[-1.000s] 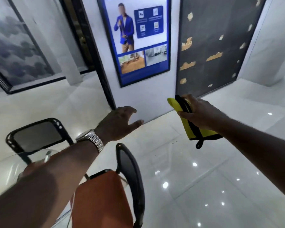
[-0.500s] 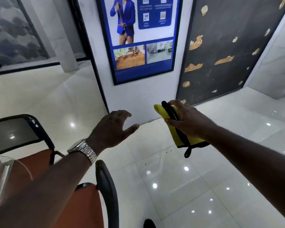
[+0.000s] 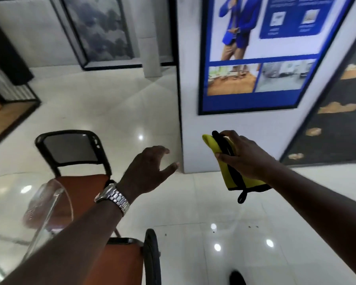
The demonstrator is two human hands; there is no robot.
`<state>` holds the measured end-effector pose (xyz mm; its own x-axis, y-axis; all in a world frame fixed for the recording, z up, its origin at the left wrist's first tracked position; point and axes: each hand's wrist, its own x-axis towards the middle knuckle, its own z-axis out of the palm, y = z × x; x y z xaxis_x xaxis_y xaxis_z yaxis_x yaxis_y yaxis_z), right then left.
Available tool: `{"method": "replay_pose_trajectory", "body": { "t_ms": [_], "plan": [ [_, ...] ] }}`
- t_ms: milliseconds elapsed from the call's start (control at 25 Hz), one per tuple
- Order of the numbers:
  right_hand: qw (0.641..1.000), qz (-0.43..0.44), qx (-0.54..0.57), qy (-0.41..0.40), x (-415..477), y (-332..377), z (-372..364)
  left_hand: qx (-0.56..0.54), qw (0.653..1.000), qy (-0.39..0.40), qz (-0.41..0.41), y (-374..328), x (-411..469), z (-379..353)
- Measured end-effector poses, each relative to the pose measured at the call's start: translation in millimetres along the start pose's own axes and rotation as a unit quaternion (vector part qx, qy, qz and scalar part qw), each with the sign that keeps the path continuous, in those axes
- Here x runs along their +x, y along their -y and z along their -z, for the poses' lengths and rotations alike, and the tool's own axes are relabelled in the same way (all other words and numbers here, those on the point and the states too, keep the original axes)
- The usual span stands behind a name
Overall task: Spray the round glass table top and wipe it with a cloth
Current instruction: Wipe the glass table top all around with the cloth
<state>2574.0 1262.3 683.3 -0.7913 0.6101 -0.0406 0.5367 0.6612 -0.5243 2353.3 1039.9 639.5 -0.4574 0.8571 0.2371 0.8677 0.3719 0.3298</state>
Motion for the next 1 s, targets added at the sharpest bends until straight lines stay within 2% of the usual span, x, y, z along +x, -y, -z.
{"method": "replay_pose_trajectory", "body": {
  "t_ms": [240, 400, 480, 680, 1000],
  "plan": [
    [0.985, 0.137, 0.031, 0.098, 155, 18, -41, 0.043, 0.984, -0.022, 0.170, 57, 28, 6],
    [0.956, 0.233, 0.036, 0.175, 240, 58, -76, 0.084, 0.952, -0.064, 0.286, 69, 17, 14],
    [0.940, 0.268, 0.034, 0.208, 263, 85, -103, 0.104, 0.934, -0.054, 0.336, 75, 0, 16],
    [0.870, 0.382, 0.021, 0.313, 299, 176, -191, 0.101, 0.870, -0.085, 0.475, 128, -53, 6],
    [0.791, 0.484, -0.019, 0.374, 348, 291, -289, 0.034, 0.771, -0.120, 0.625, 201, -98, -4]
  ]
}}
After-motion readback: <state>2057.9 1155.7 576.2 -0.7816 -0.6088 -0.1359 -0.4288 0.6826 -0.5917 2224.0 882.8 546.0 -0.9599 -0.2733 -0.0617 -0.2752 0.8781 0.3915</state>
